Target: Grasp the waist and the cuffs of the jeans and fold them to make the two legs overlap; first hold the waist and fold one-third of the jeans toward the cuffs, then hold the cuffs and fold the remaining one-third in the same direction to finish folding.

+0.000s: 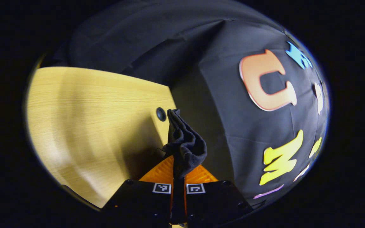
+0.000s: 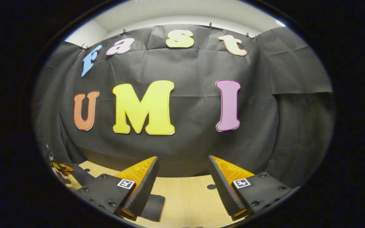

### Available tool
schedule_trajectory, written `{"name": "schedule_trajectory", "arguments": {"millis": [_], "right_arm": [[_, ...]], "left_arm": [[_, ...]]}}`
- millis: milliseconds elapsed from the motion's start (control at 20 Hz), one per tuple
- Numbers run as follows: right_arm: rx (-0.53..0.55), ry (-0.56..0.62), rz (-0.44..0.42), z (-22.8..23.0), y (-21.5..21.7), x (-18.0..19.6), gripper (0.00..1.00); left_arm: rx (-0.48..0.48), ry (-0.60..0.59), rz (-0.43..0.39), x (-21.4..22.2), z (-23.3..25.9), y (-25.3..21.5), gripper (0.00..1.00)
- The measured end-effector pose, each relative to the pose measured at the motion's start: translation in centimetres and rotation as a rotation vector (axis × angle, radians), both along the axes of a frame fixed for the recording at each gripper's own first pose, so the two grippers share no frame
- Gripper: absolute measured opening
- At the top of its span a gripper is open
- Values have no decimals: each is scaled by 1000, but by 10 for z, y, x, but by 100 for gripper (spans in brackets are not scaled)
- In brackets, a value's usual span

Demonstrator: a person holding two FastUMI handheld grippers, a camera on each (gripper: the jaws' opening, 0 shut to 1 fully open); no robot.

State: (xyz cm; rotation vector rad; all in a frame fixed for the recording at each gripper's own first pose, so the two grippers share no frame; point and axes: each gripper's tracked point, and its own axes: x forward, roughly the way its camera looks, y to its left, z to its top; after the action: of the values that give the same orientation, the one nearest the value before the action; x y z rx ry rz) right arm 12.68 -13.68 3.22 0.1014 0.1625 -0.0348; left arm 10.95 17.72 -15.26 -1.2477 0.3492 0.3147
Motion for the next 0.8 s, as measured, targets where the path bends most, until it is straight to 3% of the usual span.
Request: {"name": "schedule_trajectory", "arguments": {"millis": [250, 350, 800], "right_arm": [[3, -1, -10, 0, -27, -11, 99], [-1, -2, -19, 1, -41, -16, 94], [18, 1, -94, -2, -117, -38, 96]], "left_arm": [[49, -79, -107, 17, 48, -71, 4], [67, -85, -159, 24, 52, -106, 4], [97, -100, -351, 32, 73, -249, 3]]}}
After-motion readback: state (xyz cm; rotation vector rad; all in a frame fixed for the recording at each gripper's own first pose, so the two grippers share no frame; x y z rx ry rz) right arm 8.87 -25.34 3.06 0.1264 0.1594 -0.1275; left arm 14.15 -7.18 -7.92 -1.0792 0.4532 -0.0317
